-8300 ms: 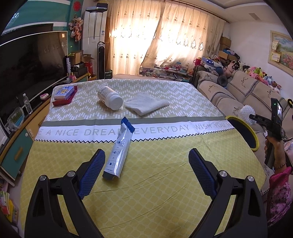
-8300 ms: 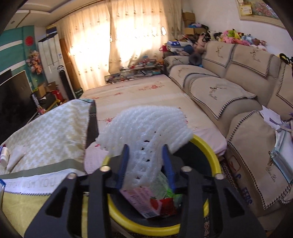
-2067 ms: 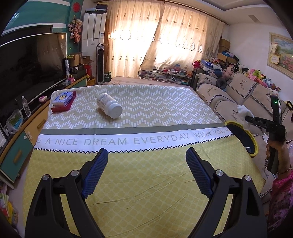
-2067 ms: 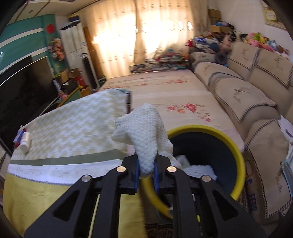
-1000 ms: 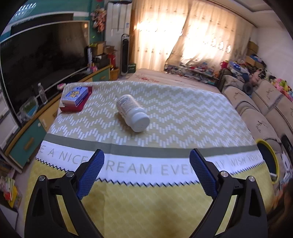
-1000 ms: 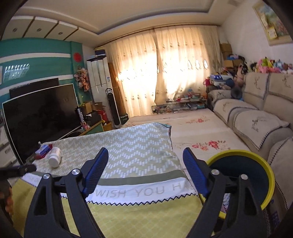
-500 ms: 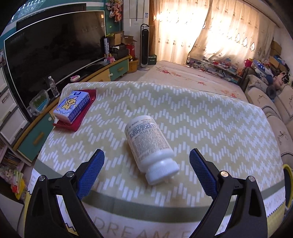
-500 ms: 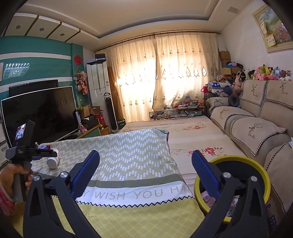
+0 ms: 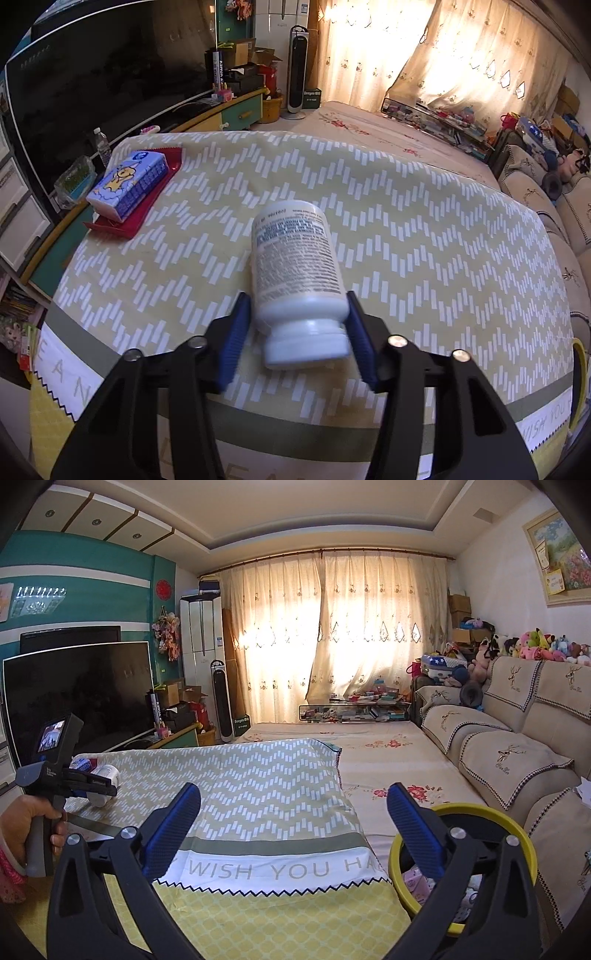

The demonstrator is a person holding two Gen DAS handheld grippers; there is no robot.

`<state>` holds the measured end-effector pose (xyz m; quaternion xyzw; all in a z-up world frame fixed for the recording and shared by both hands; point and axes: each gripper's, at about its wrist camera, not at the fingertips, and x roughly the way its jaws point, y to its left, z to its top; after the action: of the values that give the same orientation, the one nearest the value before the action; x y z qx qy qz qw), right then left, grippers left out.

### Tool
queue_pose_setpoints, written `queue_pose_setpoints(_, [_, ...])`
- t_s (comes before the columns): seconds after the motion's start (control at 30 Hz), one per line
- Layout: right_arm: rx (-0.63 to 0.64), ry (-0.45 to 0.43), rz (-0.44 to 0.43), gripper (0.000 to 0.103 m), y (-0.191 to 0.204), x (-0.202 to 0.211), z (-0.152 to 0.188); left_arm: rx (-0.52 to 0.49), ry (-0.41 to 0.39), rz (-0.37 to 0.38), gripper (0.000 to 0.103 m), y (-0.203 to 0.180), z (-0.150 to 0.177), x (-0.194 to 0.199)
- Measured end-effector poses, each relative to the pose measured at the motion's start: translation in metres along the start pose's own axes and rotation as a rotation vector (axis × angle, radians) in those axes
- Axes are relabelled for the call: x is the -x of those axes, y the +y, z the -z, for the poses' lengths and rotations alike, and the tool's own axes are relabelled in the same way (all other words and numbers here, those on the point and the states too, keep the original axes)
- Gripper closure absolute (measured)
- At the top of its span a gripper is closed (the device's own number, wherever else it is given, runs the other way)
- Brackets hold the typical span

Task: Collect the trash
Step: 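Carry the pill bottle over the bin and open the left tool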

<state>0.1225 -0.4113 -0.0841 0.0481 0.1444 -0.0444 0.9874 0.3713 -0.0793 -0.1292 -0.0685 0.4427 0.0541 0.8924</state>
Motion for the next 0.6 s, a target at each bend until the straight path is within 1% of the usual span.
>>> queue_pose_setpoints(0.13, [0.003,-0.001,0.001,0.007,-0.001,0.000,0.001,-0.015,-0.028,0.028,0.056,0.002,0.005,0.005])
queue_pose_setpoints(0.23, [0.007,-0.001,0.000,0.007,-0.001,0.000,0.000,-0.053,-0.084,0.041,0.056,0.002,0.012,0.025])
queue_pose_setpoints(0.33, [-0.004,-0.002,-0.001,0.007,-0.003,0.000,0.001,-0.096,-0.139,0.059,0.056,0.002,0.023,0.053])
queue_pose_setpoints(0.43, [-0.030,-0.007,-0.003,0.007,-0.009,0.001,0.001,-0.167,-0.175,0.095,0.056,-0.004,0.040,0.088])
queue_pose_setpoints(0.53, [-0.079,-0.017,-0.014,0.007,-0.019,0.002,0.001,-0.239,-0.201,0.138,0.056,-0.016,0.058,0.122])
queue_pose_setpoints(0.6, [-0.128,-0.042,-0.021,0.007,-0.030,0.008,0.001,-0.281,-0.223,0.167,0.056,-0.027,0.069,0.144])
